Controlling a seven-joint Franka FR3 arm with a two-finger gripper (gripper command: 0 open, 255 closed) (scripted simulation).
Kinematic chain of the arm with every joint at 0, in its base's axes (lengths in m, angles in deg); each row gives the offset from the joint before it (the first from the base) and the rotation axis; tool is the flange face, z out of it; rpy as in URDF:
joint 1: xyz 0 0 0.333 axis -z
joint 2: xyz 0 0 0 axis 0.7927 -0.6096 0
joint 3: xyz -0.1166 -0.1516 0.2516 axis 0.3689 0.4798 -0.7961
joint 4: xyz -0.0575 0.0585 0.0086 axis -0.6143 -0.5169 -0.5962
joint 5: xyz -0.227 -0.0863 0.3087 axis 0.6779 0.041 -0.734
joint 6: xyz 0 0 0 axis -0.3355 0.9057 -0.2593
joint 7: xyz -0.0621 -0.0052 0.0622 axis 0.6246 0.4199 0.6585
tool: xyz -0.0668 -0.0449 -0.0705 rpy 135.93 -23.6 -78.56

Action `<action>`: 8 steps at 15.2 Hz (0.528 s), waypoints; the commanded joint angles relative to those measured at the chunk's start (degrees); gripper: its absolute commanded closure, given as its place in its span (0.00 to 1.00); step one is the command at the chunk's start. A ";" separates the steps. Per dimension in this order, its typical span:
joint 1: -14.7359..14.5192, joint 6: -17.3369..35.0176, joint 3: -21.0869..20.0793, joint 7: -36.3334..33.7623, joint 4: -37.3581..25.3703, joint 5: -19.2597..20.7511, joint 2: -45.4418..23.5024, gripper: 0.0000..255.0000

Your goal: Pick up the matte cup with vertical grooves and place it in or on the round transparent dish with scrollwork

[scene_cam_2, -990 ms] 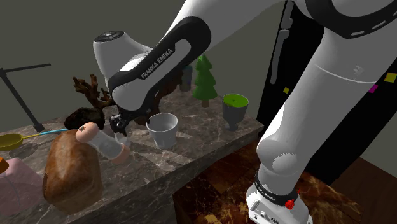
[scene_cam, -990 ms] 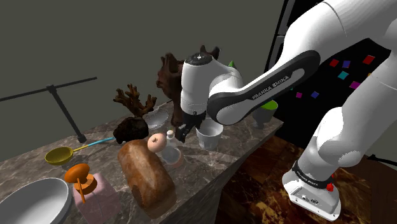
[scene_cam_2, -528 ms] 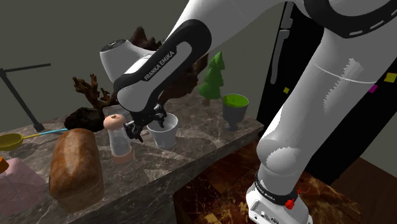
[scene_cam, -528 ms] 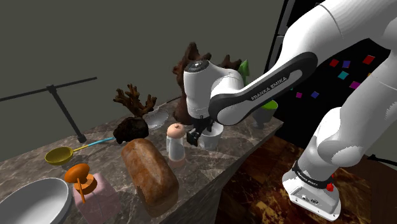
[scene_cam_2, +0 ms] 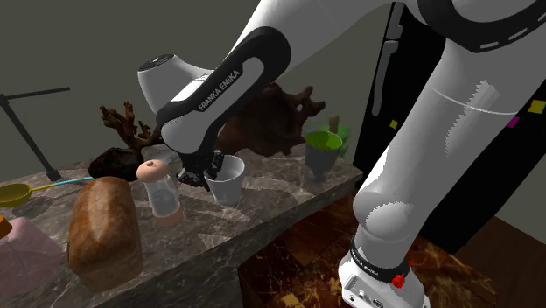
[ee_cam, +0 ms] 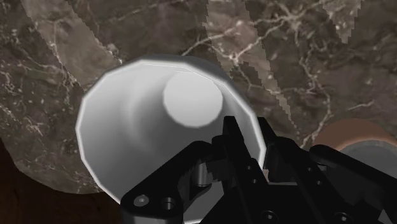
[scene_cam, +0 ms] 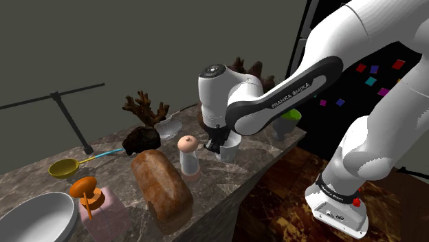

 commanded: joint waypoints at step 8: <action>-0.41 -4.75 0.63 2.00 -2.14 -1.97 3.05 1.00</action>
